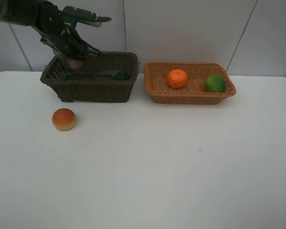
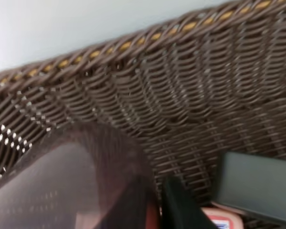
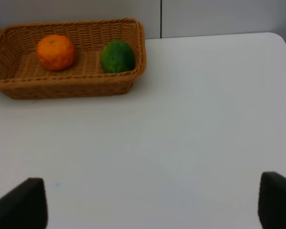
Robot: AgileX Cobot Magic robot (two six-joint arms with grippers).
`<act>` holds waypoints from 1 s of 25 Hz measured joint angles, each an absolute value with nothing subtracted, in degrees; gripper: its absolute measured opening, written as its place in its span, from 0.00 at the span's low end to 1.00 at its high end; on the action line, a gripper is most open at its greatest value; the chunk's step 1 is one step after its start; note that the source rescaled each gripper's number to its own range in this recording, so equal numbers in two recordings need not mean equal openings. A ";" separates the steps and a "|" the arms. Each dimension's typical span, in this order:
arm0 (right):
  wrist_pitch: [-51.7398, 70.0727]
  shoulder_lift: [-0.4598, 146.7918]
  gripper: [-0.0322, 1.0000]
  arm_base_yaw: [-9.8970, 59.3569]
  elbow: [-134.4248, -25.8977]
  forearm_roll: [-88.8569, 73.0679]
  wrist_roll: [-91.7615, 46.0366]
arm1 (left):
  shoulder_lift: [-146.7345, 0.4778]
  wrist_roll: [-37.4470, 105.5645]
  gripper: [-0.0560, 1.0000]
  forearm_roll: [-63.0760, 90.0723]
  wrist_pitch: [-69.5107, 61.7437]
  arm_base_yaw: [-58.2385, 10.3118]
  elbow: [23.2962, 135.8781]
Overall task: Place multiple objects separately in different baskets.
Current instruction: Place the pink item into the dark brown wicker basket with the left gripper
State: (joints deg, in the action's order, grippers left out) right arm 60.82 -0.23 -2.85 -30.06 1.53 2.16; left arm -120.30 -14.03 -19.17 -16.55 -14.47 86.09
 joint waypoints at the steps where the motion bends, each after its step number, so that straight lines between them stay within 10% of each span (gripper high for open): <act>1: 60.82 -0.23 0.92 -2.85 -30.06 1.53 2.16 | -120.97 -14.03 0.06 -19.17 -16.35 -14.34 86.09; 14: 60.82 -0.23 0.92 -2.85 -30.06 1.53 2.16 | -124.28 -14.03 0.10 -17.61 -14.36 -12.98 86.14; 21: 60.82 -0.23 0.92 -2.85 -30.06 1.53 2.16 | -124.08 -14.03 0.84 -16.33 -14.11 -12.98 86.14; 25: 60.82 -0.23 0.92 -2.85 -30.06 1.53 2.16 | -122.93 -14.03 0.99 -16.28 -14.51 -12.98 86.14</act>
State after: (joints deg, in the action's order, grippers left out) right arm 60.82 -0.23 -2.85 -30.06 1.53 2.16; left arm -122.93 -14.03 -16.28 -14.51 -12.98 86.14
